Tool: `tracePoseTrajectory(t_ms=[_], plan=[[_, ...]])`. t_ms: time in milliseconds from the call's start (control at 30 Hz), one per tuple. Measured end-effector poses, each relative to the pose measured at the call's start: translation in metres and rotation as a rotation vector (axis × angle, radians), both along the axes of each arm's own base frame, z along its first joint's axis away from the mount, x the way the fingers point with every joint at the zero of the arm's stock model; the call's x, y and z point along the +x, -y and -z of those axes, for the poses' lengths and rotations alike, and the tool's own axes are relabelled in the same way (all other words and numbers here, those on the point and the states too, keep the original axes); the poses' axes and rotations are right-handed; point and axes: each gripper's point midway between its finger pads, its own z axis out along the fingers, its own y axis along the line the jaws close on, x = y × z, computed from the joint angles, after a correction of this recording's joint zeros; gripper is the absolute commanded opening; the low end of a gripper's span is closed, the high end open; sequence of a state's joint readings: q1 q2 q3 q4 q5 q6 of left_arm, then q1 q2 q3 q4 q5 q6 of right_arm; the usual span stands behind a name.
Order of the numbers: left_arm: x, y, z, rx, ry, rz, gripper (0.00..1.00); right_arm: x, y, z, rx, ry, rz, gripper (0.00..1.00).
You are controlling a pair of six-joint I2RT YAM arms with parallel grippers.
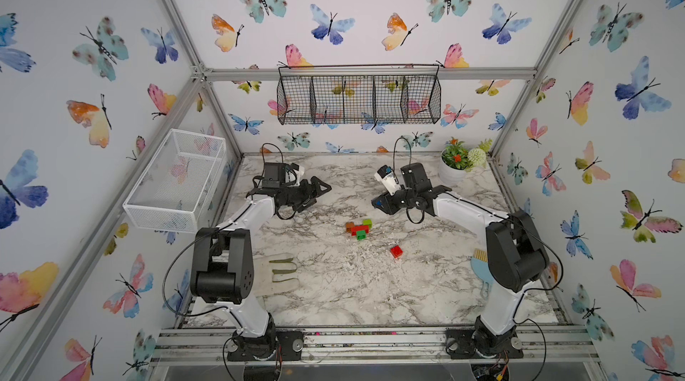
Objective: Assemble the letter v with lego
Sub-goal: Adjust the lego brick at the center of the board.
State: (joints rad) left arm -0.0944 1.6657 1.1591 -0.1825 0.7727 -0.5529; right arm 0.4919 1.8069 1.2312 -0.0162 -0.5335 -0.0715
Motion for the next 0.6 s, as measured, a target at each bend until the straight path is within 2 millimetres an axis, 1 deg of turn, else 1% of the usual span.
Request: tracePoseTrajectory(t_ms=[67, 133, 233, 333, 467, 600], plan=[[-0.005, 0.003, -0.012, -0.019, 0.032, 0.026, 0.86, -0.005, -0.008, -0.019, 0.101, 0.116, -0.107, 0.11], [-0.011, 0.007, -0.019, -0.031, 0.051, 0.053, 0.85, -0.009, -0.012, -0.028, 0.150, 0.196, -0.207, 0.10], [-0.020, 0.015, -0.023, -0.017, 0.078, 0.100, 0.85, -0.018, -0.023, -0.038, 0.191, 0.294, -0.374, 0.10], [-0.031, 0.032, -0.023, 0.008, 0.096, 0.172, 0.83, -0.027, -0.031, -0.048, 0.226, 0.390, -0.519, 0.08], [-0.046, 0.059, -0.027, 0.050, 0.108, 0.261, 0.80, -0.044, -0.032, -0.051, 0.258, 0.469, -0.642, 0.07], [-0.049, 0.080, -0.042, 0.077, 0.151, 0.304, 0.78, -0.044, -0.034, -0.045, 0.257, 0.482, -0.690, 0.06]])
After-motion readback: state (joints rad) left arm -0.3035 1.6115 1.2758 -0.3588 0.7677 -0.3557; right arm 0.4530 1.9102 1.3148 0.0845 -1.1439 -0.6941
